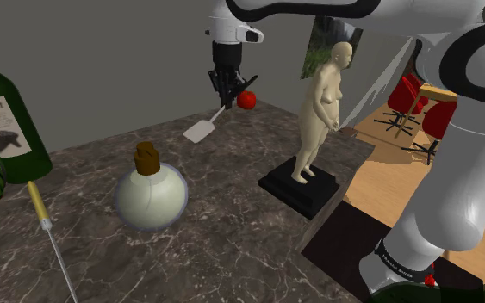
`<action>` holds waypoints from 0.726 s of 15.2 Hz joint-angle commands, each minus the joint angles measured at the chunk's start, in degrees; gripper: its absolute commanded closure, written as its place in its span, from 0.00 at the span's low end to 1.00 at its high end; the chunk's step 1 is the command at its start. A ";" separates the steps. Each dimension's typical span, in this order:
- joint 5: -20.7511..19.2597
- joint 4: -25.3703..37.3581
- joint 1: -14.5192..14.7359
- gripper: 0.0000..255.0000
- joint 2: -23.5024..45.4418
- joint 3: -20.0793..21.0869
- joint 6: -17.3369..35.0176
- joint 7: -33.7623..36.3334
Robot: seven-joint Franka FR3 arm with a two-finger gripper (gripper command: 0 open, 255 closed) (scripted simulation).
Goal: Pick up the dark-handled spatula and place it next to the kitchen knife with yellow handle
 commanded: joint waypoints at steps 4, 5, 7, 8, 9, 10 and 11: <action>-0.17 -0.30 3.84 1.00 -0.12 2.68 -0.37 6.60; -0.30 -0.02 4.67 1.00 0.12 3.24 -0.54 7.95; -0.64 0.78 6.36 1.00 0.79 4.36 -0.95 10.68; -0.85 1.30 7.25 1.00 1.23 4.90 -1.19 12.06; -1.10 1.91 8.16 1.00 1.73 5.44 -1.45 13.44; -1.38 2.61 9.11 1.00 2.31 5.96 -1.74 14.84; -1.70 3.41 10.10 1.00 2.96 6.47 -2.06 16.23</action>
